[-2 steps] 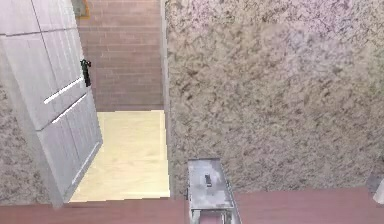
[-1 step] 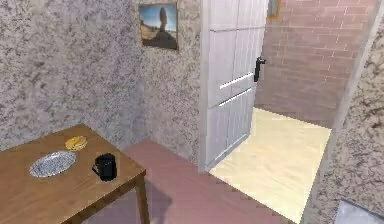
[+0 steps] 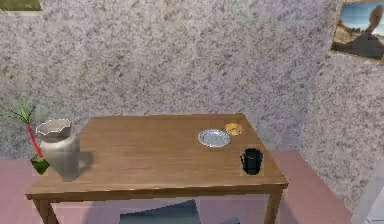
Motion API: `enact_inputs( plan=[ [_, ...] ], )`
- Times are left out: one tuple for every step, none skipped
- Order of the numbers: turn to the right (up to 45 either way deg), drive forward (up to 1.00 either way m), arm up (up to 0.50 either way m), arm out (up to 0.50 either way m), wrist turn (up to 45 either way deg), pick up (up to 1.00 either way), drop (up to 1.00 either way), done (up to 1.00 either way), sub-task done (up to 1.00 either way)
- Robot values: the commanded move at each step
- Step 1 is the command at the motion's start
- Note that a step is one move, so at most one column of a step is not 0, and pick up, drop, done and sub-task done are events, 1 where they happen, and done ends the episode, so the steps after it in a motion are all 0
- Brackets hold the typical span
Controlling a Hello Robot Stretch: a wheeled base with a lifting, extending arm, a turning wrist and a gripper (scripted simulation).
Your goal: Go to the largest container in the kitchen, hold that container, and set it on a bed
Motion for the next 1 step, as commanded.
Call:
enact_inputs(
  plan=[
    [-45.0, 0.0, 0.0, 0.0, 0.0, 0.0, 0.0, 0.0, 0.0]
  ],
)
